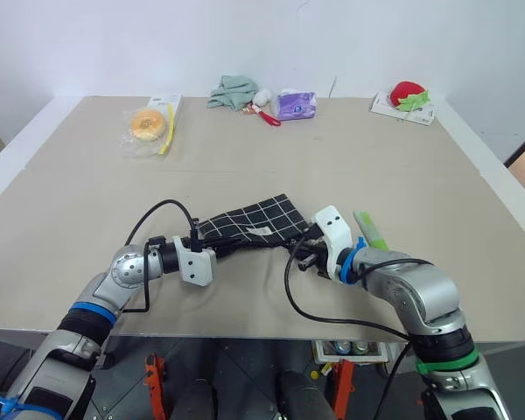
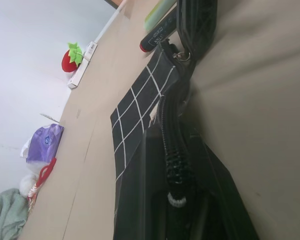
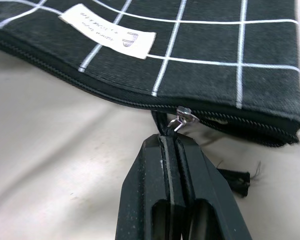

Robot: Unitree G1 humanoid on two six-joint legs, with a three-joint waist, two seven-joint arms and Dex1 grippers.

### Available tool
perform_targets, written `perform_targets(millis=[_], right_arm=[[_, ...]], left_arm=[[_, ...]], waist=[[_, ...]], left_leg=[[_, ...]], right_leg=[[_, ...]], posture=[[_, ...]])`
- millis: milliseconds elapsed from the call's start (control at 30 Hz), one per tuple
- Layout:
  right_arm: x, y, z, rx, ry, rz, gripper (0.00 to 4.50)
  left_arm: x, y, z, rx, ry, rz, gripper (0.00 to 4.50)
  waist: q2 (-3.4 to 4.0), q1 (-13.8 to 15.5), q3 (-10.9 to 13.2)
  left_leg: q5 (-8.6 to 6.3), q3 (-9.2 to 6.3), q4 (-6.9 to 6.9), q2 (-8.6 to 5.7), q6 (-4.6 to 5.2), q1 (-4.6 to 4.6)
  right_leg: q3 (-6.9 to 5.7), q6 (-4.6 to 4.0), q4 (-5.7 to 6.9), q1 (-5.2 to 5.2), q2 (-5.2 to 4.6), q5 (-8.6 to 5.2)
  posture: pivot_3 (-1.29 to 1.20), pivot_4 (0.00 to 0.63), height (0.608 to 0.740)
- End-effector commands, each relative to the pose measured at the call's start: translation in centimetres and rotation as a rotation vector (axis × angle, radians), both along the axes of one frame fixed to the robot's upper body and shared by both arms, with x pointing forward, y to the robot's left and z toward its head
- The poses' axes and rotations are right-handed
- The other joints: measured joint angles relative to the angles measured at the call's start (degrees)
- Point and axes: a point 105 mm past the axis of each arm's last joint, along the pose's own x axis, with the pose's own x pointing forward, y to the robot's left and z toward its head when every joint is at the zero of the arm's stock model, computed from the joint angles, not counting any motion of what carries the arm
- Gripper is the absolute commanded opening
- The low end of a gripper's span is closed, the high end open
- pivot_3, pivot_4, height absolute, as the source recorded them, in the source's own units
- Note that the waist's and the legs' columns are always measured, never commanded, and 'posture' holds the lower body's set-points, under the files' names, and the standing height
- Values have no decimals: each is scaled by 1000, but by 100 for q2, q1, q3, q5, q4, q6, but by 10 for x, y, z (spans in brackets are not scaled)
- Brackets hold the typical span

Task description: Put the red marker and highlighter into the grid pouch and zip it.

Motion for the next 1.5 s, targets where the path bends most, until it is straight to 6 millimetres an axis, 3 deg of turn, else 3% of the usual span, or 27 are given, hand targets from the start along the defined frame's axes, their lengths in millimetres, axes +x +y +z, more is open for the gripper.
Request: perform_targets(millis=[33,233,367,467,733,900,1067,1300,1500], right_arm=[[-9,26,15,43,-56,113,20],[-11,40,16,62,-55,151,20],[1,14,6,-47,-73,83,20],[-1,13,7,-54,-71,110,20],[-27,50,9,-9,-76,304,20],[-36,62,14,27,-86,380,20],[-18,37,1,-66,-75,265,20],[-14,38,20,41,-114,235,20],[-25,45,28,85,-127,307,20]], left_arm=[[1,-2,12,-33,-39,0,0],[1,-3,13,-38,-39,0,0],[2,-2,15,-49,-40,8,0],[2,-2,15,-51,-40,11,0],[4,-3,21,-82,-38,19,0],[6,-3,25,-110,-31,27,0],[7,-2,35,-160,-31,39,0],[8,-2,44,-199,-29,45,0],[9,-3,46,-209,-28,42,0]], waist=[[0,-1,0],[0,-2,0],[0,3,0],[0,6,0],[0,-9,0],[0,-2,0],[0,5,0],[0,2,0],[0,5,0]], left_leg=[[0,0,0,2,0,0],[0,-1,1,2,0,0],[0,0,2,-2,0,0],[0,-1,3,-3,0,-1],[0,-1,2,1,0,1],[0,-2,3,4,0,1],[0,-2,6,1,0,0],[0,-2,5,3,0,1],[0,-2,5,2,0,0]], right_leg=[[-1,0,0,0,2,0],[-1,-1,0,0,2,0],[-1,0,0,1,-2,1],[-1,0,0,1,-3,0],[-1,0,0,1,1,0],[-2,-1,1,2,4,1],[-2,0,1,2,1,1],[-3,-1,1,2,4,2],[-3,-1,1,2,2,1]], posture=[[0,150,739],[0,150,739],[0,150,739],[0,150,739],[0,150,739],[0,150,739],[0,150,739],[0,150,739],[0,150,739]])
